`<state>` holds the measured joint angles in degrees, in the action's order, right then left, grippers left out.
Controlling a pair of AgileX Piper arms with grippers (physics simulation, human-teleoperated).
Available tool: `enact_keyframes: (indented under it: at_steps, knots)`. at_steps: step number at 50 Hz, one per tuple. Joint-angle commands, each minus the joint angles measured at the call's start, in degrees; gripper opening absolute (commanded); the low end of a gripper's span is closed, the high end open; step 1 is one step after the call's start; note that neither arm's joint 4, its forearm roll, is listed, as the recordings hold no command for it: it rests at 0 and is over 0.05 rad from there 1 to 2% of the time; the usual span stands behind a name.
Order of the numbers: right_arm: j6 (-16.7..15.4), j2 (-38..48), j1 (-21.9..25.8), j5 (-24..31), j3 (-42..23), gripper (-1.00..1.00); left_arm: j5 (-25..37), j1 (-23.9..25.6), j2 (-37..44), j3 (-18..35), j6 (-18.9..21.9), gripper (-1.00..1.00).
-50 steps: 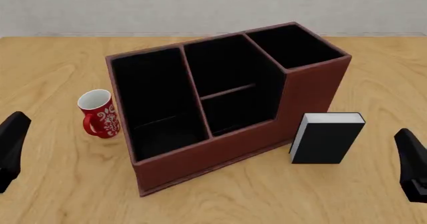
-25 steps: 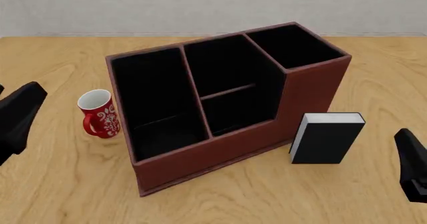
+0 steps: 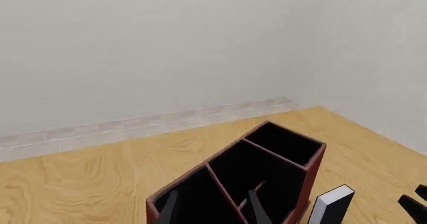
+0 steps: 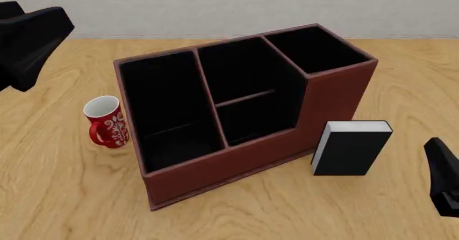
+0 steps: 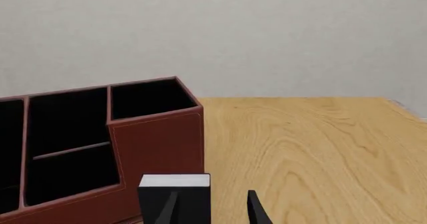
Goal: Pick up the book and place it in the back compartment of the caddy.
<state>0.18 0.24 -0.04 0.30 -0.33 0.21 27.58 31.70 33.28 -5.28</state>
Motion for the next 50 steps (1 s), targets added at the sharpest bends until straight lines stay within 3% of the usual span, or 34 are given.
enact_keyframes:
  at_steps: [1, 13, 31, 33, 50]
  knots:
    - [-0.06, -0.09, 0.00, 0.20, -0.17, 1.00, 1.31, 4.59, 5.46, 4.94, 0.78, 1.00]
    - [-0.09, 0.04, 0.01, -0.15, 0.04, 1.00, 2.05, 8.38, 11.26, 8.73, 3.69, 1.00]
    - [0.04, 0.09, 0.00, 0.02, -0.08, 1.00, 4.42, 15.24, 19.67, 16.77, 4.17, 1.00]
    - [0.01, 0.20, 0.00, -0.30, 0.10, 1.00, 3.72, 14.93, 21.26, 17.11, 6.99, 1.00]
    - [-0.02, 0.09, 0.00, -0.13, 0.01, 1.00, 4.52, 18.30, 28.50, 22.35, 3.91, 1.00]
